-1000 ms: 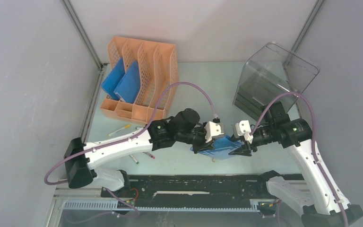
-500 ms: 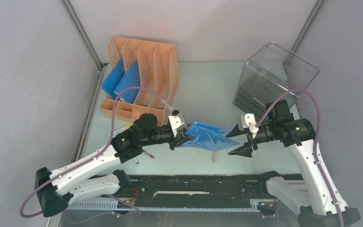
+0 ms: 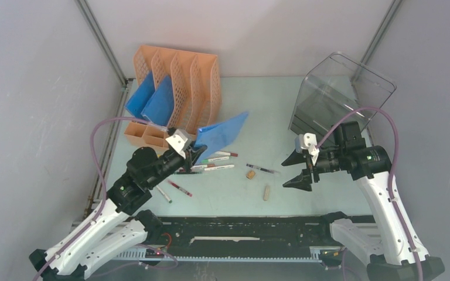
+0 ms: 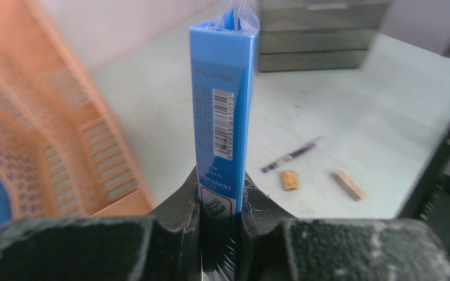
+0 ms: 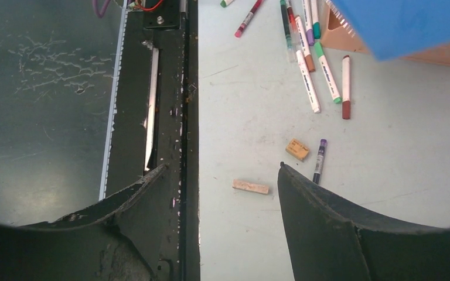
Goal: Organize the desk
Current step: Place the folder in the storage box.
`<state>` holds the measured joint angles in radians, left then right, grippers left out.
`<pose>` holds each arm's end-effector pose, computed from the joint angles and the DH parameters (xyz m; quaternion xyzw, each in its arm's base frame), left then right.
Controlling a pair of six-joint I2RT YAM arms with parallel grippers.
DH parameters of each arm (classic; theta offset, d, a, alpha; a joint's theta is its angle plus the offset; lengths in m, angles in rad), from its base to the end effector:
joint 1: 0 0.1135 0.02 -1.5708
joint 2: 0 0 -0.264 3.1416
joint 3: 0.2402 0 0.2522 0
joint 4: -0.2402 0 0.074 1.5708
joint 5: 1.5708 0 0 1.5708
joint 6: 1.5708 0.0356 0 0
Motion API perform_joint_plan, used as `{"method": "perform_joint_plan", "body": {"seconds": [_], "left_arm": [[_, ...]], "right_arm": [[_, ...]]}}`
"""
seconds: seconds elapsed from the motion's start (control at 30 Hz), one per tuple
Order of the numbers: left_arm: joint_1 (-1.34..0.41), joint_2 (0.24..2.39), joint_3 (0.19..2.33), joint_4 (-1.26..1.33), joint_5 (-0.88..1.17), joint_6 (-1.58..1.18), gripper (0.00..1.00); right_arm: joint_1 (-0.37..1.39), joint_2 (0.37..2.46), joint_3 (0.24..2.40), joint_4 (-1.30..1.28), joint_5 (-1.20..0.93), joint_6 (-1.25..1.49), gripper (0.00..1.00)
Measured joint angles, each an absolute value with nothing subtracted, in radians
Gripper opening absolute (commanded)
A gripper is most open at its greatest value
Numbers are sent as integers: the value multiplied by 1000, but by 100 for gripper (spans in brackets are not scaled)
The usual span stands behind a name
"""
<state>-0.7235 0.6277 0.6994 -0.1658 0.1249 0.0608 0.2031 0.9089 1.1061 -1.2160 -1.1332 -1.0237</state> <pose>0.1134 -0.1061 0.3357 0.3209 0.6660 -0.2622 0.6202 0.1237 0.0584 0.3527 -0.5869 0.5796 0.3819 0.4168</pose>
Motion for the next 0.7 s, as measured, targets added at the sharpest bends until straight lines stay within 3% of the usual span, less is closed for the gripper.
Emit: {"method": "perform_joint_plan", "body": {"seconds": [0.4, 0.7], "left_arm": [[-593, 526, 530, 113, -273, 54, 0], [-427, 552, 466, 323, -409, -7, 0]], "right_arm": [[203, 909, 1106, -1185, -1123, -994, 74], [203, 908, 1106, -1184, -1123, -988, 75]]}}
